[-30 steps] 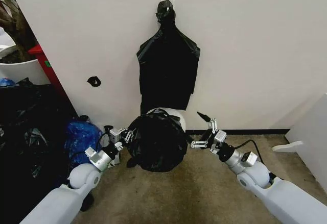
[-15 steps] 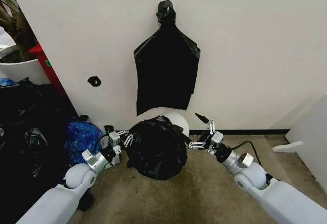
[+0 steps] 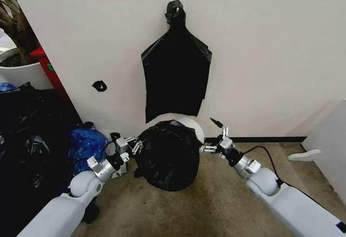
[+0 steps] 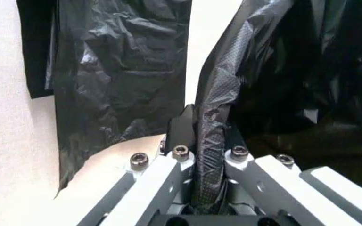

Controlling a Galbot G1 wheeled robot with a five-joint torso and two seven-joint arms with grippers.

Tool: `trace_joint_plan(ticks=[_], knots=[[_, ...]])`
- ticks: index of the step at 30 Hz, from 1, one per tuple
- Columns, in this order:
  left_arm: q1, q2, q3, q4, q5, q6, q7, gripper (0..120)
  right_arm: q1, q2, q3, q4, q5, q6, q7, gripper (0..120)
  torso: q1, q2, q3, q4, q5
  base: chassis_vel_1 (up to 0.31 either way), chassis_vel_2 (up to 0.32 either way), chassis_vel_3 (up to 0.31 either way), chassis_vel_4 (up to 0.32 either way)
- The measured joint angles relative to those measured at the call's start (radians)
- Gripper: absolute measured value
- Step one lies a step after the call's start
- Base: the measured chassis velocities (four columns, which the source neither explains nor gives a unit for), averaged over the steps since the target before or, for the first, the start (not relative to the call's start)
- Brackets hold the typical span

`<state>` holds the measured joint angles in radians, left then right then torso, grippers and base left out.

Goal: Place the garbage bag over the trash bin.

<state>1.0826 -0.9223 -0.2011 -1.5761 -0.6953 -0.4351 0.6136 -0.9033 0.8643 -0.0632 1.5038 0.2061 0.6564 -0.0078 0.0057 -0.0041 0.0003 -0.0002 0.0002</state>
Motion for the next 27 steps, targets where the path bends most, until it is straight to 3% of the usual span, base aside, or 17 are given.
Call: trace_joint_plan(ticks=[10, 12, 15, 16, 18, 19, 20, 23, 24, 26, 27], knots=[[0.021, -0.017, 0.0, -0.017, 0.037, 0.055, -0.161, 1, -0.052, 0.02, 0.061, 0.077, -0.01, -0.049, 0.201, 100, 0.0, 0.0, 0.0, 0.0, 0.0001, 0.0, 0.0, 0.0, 0.0], [0.038, -0.027, 0.011, -0.069, 0.038, 0.162, -0.301, 1, -0.099, 0.033, 0.102, 0.158, -0.038, -0.061, 0.256, 100, 0.0, 0.0, 0.0, -0.0003, -0.0002, 0.0, 0.0, 0.0, 0.0], [0.051, -0.031, 0.031, -0.159, -0.009, 0.36, -0.491, 1, -0.151, 0.043, 0.108, 0.274, -0.065, -0.02, 0.222, 100, 0.0, 0.0, 0.0, -0.0004, 0.0, 0.0, 0.0, 0.0, 0.0], [0.051, -0.031, 0.031, -0.159, -0.009, 0.36, -0.491, 1, -0.151, 0.043, 0.108, 0.274, -0.065, -0.02, 0.222, 100, 0.0, 0.0, 0.0, -0.0004, 0.0, 0.0, 0.0, 0.0, 0.0], [0.051, -0.039, 0.042, -0.237, -0.11, 0.558, -0.625, 1, -0.181, 0.057, 0.094, 0.348, -0.097, 0.014, 0.181, 100, 0.0, 0.0, 0.0, 0.0, -0.0001, 0.0, 0.0, 0.0, 0.0], [0.05, -0.042, 0.043, -0.255, -0.139, 0.611, -0.658, 1, -0.186, 0.06, 0.091, 0.358, -0.106, 0.019, 0.176, 100, 0.0, 0.0, 0.0, 0.0001, -0.0001, 0.0, 0.0, 0.0, 0.0], [0.041, -0.057, 0.045, -0.306, -0.226, 0.763, -0.762, 1, -0.201, 0.074, 0.083, 0.388, -0.139, 0.037, 0.151, 100, 0.0, 0.0, 0.0, -0.0002, 0.0, 0.0, 0.0, 0.0, 0.0], [0.028, -0.092, 0.05, -0.365, -0.348, 0.977, -0.93, 1, -0.218, 0.097, 0.084, 0.398, -0.197, 0.071, 0.107, 100, 0.0, 0.0, 0.0, -0.0004, 0.0001, 0.0, 0.0, 0.0, 0.0], [0.028, -0.092, 0.05, -0.365, -0.348, 0.977, -0.93, 1, -0.218, 0.097, 0.084, 0.398, -0.197, 0.071, 0.107, 100, 0.0, 0.0, 0.0, -0.0004, 0.0001, 0.0, 0.0, 0.0, 0.0], [0.022, -0.13, 0.056, -0.384, -0.41, 1.09, -1.053, 1, -0.229, 0.106, 0.087, 0.383, -0.23, 0.09, 0.094, 100, 0.0, 0.0, 0.0, -0.0003, -0.0001, 0.0, 0.0, 0.0, 0.0], [0.022, -0.136, 0.058, -0.385, -0.414, 1.102, -1.07, 1, -0.233, 0.108, 0.088, 0.379, -0.235, 0.094, 0.093, 100, 0.0, 0.0, 0.0, -0.0003, 0.0, 0.0, 0.0, 0.0, 0.0]])
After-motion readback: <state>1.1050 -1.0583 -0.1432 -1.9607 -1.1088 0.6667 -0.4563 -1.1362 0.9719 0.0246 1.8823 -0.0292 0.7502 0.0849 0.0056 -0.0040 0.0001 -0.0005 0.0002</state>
